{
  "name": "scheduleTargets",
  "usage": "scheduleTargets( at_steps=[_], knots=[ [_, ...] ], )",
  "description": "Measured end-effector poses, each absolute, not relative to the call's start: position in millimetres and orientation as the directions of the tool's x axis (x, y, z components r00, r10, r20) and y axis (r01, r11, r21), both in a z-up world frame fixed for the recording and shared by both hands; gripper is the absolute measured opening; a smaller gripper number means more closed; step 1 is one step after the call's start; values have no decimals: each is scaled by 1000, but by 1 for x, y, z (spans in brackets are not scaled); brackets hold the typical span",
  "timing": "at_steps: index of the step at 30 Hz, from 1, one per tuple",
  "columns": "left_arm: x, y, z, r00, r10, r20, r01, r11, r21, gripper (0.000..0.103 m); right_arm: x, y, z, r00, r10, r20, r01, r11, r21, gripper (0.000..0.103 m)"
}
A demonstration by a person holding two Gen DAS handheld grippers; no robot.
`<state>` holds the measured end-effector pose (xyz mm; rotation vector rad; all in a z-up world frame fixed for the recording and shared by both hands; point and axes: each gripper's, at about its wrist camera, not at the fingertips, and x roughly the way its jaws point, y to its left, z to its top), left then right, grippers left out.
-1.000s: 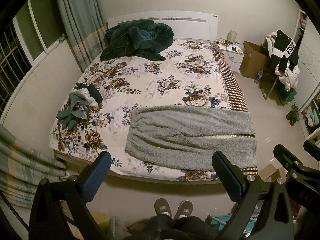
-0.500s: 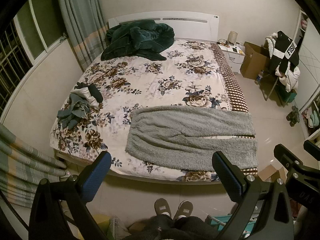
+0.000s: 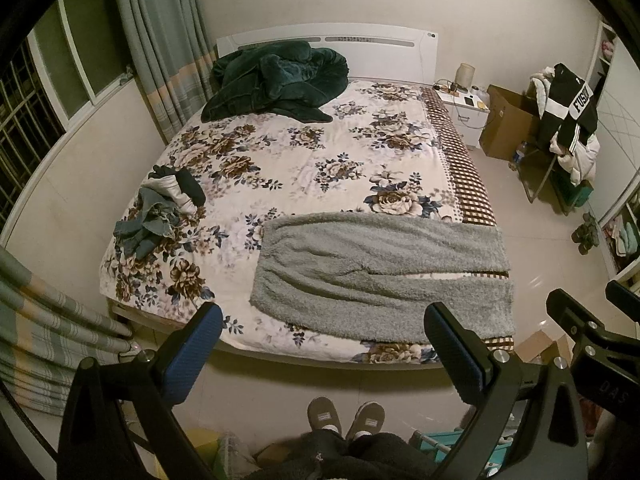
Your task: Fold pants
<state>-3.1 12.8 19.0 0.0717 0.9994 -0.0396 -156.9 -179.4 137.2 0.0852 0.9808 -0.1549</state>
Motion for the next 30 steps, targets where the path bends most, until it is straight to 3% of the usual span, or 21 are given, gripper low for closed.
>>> scheduleTargets(
  at_steps=[21, 30],
  knots=[
    [0, 14, 28, 540, 0, -842, 63, 997, 40, 103, -162, -149, 151, 538, -82, -839, 166, 986, 11, 103],
    [27, 28, 29, 549, 92, -831, -29, 995, 91, 103, -127, -179, 79, 528, -119, -841, 228, 974, 5, 103]
  ],
)
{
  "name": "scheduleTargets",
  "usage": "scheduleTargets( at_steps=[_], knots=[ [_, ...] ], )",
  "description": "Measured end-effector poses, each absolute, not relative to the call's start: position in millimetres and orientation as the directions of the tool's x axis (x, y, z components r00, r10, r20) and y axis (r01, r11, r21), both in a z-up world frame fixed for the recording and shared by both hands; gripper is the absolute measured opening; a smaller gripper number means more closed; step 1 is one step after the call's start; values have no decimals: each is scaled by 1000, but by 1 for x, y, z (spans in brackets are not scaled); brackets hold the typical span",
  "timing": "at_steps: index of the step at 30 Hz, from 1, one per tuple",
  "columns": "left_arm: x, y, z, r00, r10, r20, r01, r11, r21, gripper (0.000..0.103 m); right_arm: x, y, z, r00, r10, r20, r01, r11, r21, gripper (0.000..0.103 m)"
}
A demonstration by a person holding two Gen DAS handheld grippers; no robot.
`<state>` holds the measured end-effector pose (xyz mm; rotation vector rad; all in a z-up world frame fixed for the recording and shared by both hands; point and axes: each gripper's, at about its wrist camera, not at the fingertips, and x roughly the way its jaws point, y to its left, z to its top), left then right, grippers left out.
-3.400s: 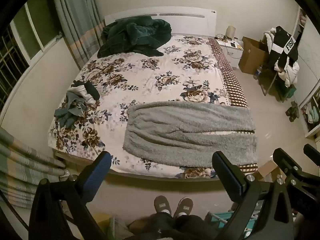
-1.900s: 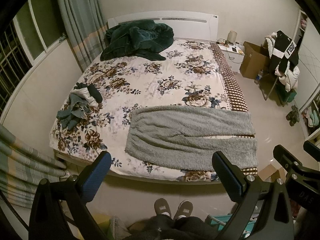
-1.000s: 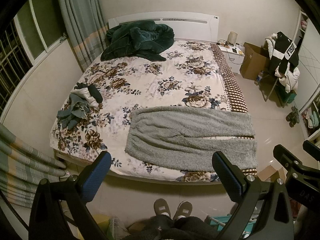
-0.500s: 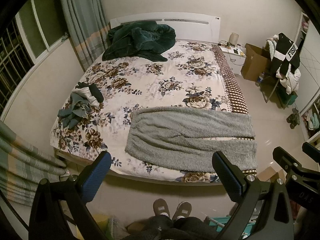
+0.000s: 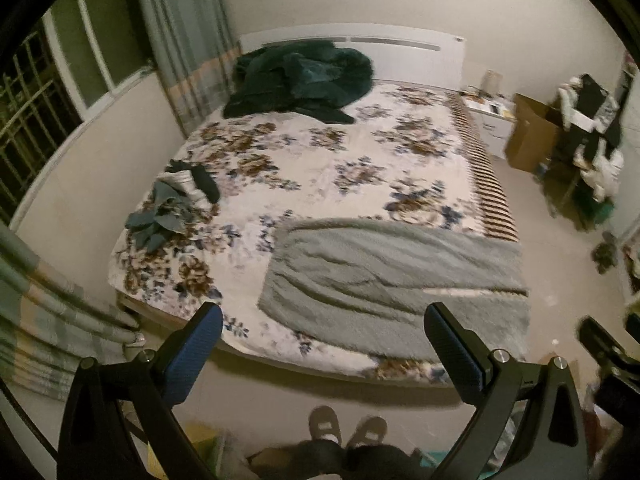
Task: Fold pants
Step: 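Lower both grippers onto the grey pants' waistband and close on it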
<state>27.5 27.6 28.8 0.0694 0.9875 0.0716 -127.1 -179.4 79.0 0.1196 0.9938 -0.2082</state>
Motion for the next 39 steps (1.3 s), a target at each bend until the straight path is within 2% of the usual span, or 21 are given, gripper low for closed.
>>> scheduleTargets(
  at_steps=[7, 18, 24, 30, 35, 39],
  knots=[
    [87, 18, -15, 504, 200, -840, -118, 980, 162, 103, -66, -236, 19, 480, -131, -868, 291, 956, 16, 103],
    [209, -18, -127, 371, 237, -898, -68, 971, 228, 103, 88, -297, -95, 349, -111, -930, 364, 931, 26, 103],
    [304, -22, -197, 255, 222, -941, -53, 975, 216, 103, 198, -333, -186, 243, -59, -968, 485, 872, 69, 103],
    [402, -5, -292, 71, 200, -977, -105, 976, 193, 103, 296, -372, -294, 135, 22, -991, 640, 761, 104, 103],
    [464, 9, -372, -64, 184, -981, -181, 965, 192, 103, 340, -399, -376, 51, 74, -996, 746, 660, 87, 103],
    [501, 4, -425, -148, 165, -975, -183, 964, 191, 103, 365, -423, -441, -20, 118, -993, 818, 572, 52, 103]
  ],
)
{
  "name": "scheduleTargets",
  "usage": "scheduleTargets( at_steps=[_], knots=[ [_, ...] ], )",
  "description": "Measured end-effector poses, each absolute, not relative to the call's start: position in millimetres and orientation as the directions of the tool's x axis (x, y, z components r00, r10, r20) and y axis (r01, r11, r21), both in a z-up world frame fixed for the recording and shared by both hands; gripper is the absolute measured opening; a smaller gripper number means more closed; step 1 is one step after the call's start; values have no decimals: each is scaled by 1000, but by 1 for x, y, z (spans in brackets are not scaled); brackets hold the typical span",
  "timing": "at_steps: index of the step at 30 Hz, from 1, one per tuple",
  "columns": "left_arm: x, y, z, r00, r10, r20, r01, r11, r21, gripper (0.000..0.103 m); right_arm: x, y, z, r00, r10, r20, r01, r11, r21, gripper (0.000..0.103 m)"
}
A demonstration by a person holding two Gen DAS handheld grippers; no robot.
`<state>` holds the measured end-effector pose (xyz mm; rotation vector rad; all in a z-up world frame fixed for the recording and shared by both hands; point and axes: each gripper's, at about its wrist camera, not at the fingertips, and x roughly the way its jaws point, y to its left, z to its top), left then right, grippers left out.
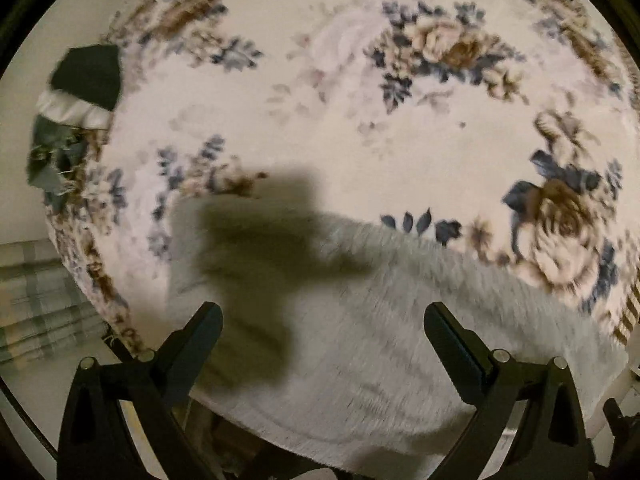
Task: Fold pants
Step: 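Lower both grippers onto the grey pants' waistband and close on it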
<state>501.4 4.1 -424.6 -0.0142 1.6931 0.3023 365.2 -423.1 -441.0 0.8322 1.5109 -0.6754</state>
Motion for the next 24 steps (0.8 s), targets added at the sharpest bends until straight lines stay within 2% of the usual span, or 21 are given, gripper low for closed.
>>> scheduleTargets(
  at_steps=[6, 12, 15, 16, 17, 18, 19, 20, 21, 22, 24],
  knots=[
    [531, -1, -483, -282, 85, -956, -252, 954, 160, 103, 385, -451, -510, -82, 167, -983, 893, 450, 2, 103],
    [533, -27, -516, -381, -36, -924, -347, 932, 107, 103, 417, -458, -548, -106, 166, -980, 913, 407, -30, 103],
    [535, -37, -533, -416, -22, -909, -359, 923, 142, 102, 432, -456, -560, -111, 167, -980, 914, 405, -34, 102],
    [536, -38, -537, -422, -10, -907, -363, 918, 158, 91, 436, -455, -563, -113, 166, -980, 913, 407, -37, 99],
    [536, -38, -538, -421, -1, -907, -365, 915, 168, 72, 440, -454, -566, -114, 165, -980, 912, 409, -37, 93],
    [535, -37, -538, -415, 1, -910, -372, 912, 171, 63, 443, -454, -570, -119, 166, -979, 910, 414, -41, 87],
    [534, -36, -535, -401, -1, -916, -379, 911, 164, 49, 445, -453, -573, -132, 169, -977, 906, 421, -50, 72],
    [534, -35, -531, -382, 1, -924, -378, 913, 157, 33, 446, -452, -576, -145, 177, -974, 904, 423, -58, 52],
    [534, -35, -525, -357, 8, -934, -369, 917, 149, 27, 449, -453, -578, -152, 184, -971, 905, 421, -62, 42],
    [533, -33, -518, -332, 19, -943, -358, 923, 145, 18, 451, -453, -578, -145, 187, -972, 907, 417, -55, 27],
    [530, -34, -500, -281, 9, -960, -347, 931, 111, 13, 448, -453, -573, -121, 177, -977, 904, 426, -35, 16]
  ],
)
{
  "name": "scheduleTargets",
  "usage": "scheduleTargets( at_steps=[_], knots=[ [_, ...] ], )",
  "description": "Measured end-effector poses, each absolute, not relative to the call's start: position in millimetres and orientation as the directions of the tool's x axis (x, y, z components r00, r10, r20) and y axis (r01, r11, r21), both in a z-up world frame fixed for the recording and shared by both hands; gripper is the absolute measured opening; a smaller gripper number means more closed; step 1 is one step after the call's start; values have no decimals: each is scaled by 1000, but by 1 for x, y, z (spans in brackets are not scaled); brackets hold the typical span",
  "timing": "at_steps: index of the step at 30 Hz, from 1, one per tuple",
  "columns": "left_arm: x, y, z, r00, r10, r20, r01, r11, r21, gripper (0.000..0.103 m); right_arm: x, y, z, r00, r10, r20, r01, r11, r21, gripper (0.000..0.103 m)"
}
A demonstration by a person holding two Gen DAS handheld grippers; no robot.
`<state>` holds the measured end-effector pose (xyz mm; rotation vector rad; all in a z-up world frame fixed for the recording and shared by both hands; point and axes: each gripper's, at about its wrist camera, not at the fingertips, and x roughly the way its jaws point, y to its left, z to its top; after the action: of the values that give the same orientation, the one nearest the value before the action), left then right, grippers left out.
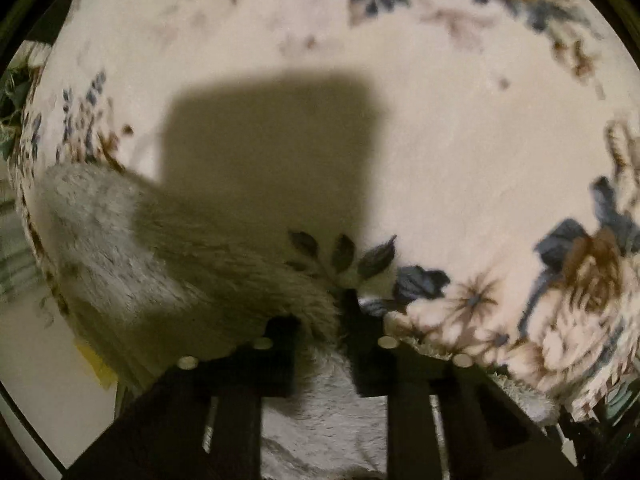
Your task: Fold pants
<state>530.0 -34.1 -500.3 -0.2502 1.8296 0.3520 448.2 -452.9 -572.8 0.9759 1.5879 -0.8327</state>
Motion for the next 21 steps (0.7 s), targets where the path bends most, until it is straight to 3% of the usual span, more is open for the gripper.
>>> scheduleTargets(
  at_steps=[2, 12, 17, 21],
  knots=[
    [518, -28, -481, -230, -15, -973, -353, 933, 69, 9, 444, -450, -563, -93, 168, -981, 897, 442, -10, 9],
    [419, -8, -362, -23, -102, -994, -321, 943, -90, 7, 359, -427, -477, 77, 160, -984, 855, 498, 148, 7],
    [343, 18, -382, -11, -117, -993, -309, 945, -108, 7, 261, -448, -443, 109, 188, -976, 836, 514, 193, 6],
    [290, 19, -405, -56, -99, -994, -311, 947, -77, 8, 192, -447, -454, 67, 193, -979, 828, 537, 163, 6]
  ],
)
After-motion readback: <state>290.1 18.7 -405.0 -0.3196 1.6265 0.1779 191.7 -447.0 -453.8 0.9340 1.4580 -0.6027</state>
